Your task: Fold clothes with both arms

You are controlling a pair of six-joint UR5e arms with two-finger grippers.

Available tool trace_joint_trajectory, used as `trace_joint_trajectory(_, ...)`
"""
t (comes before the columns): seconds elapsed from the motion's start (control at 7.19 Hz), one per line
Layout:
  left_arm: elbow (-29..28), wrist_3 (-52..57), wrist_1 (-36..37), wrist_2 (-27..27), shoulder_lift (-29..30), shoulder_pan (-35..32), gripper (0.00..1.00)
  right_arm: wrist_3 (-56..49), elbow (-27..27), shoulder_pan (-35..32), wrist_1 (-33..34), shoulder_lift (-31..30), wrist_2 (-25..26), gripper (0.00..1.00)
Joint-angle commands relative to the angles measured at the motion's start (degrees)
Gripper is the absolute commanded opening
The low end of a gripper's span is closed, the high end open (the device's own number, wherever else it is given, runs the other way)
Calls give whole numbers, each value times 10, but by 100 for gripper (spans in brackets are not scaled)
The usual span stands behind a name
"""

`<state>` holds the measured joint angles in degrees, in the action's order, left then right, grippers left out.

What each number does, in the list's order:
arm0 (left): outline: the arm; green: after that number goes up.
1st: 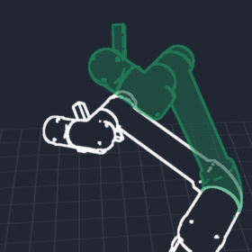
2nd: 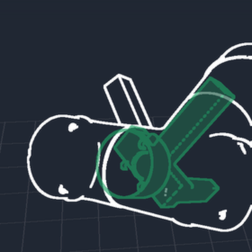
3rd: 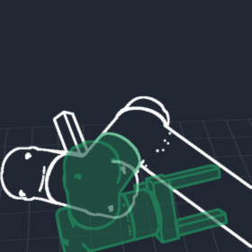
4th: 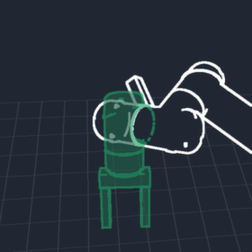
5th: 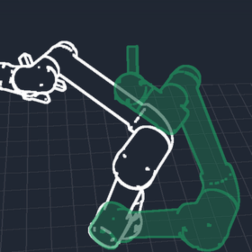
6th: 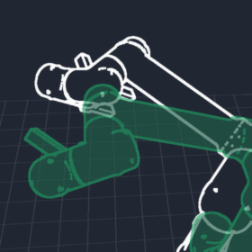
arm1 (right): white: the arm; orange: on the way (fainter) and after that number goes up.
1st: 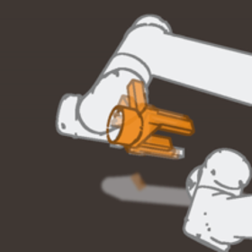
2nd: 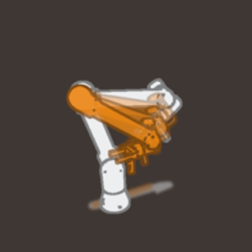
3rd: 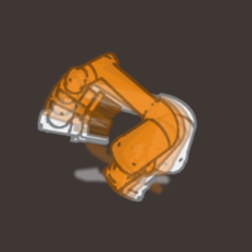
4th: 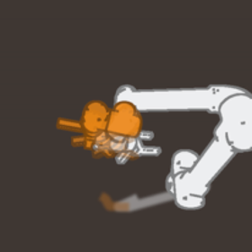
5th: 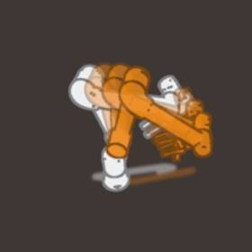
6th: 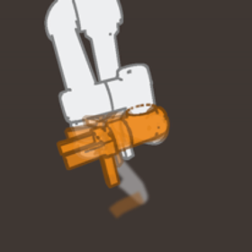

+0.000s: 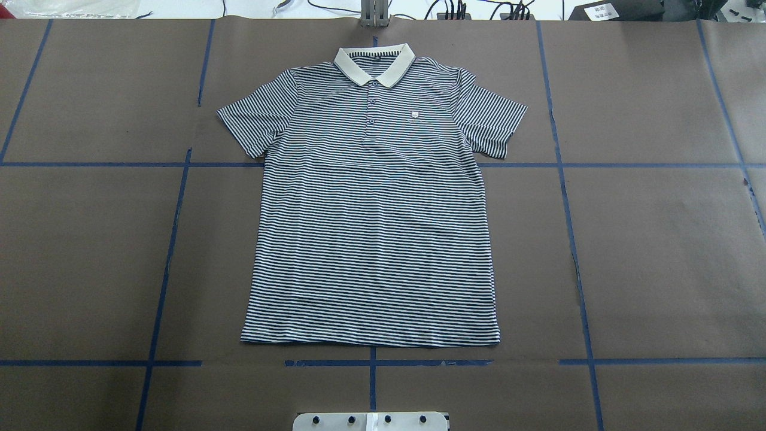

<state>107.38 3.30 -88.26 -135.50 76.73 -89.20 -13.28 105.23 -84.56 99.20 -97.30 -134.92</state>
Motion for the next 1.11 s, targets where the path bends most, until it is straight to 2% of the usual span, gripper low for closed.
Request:
trace_joint_trajectory(0.0, -2, 1, -2, 6, 0, 1, 100, 0, 3, -1, -2, 0, 0, 100)
trace_joint_trajectory(0.56, 0, 0, -3, 5, 0, 3, 100, 1, 3, 3, -18, 0, -14, 100)
trace_joint_trajectory(0.7, 2, 1, -4, -3, 0, 3, 100, 6, 2, 27, -31, 7, -12, 100)
trace_joint_trajectory(0.97, 2, 1, -49, -3, 0, 3, 100, 141, -12, 74, -43, 85, -21, 100)
